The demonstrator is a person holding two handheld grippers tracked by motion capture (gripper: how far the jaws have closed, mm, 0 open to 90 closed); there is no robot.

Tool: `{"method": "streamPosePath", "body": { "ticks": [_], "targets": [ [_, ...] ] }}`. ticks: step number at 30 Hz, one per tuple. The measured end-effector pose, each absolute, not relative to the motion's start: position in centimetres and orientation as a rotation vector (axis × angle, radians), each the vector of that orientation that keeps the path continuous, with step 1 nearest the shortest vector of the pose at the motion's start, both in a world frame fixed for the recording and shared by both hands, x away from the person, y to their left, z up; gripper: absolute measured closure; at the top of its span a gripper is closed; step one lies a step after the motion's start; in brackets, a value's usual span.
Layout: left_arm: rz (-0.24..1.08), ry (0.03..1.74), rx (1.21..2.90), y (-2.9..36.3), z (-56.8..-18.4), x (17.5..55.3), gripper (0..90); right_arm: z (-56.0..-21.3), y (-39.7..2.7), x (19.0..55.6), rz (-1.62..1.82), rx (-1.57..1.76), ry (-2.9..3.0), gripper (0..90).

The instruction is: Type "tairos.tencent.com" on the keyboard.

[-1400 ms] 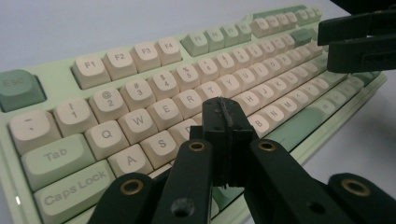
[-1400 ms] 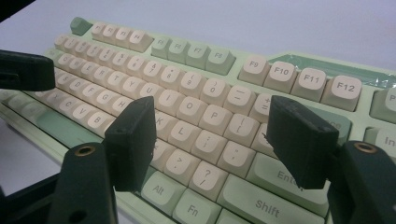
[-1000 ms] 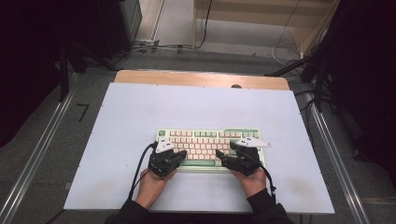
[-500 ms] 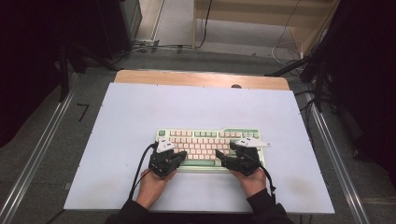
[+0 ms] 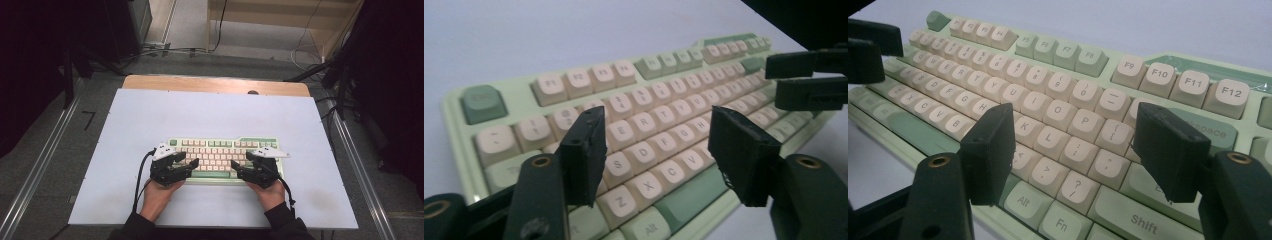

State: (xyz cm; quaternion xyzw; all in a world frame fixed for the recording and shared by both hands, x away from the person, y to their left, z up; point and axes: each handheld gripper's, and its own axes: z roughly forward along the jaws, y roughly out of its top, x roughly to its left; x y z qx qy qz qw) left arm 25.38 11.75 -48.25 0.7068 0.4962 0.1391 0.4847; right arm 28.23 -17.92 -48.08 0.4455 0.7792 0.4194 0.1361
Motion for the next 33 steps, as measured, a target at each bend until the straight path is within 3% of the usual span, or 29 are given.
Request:
{"method": "streamPosePath", "body": {
  "ticks": [6,15,17,26,33],
  "targets": [
    [0.409,1.226,1.68,12.7,-48.1,25.4,29.7,-48.1,-17.9,28.3,1.215,1.287,2.256,31.2],
    [0.491,1.295,1.601,14.2,-48.2,25.4,29.1,-47.8,-17.8,28.2,1.225,1.279,2.252,37.0],
    [0.493,1.305,1.595,14.4,-48.3,25.4,29.1,-47.7,-17.9,28.2,1.236,1.275,2.241,42.8],
    [0.502,1.313,1.604,14.2,-48.4,25.4,29.4,-47.1,-17.2,28.4,1.24,1.224,2.234,84.3],
    [0.506,1.323,1.603,14.3,-48.4,25.4,30.0,-47.2,-16.7,29.1,1.224,1.211,2.233,87.3]
  ]
}}
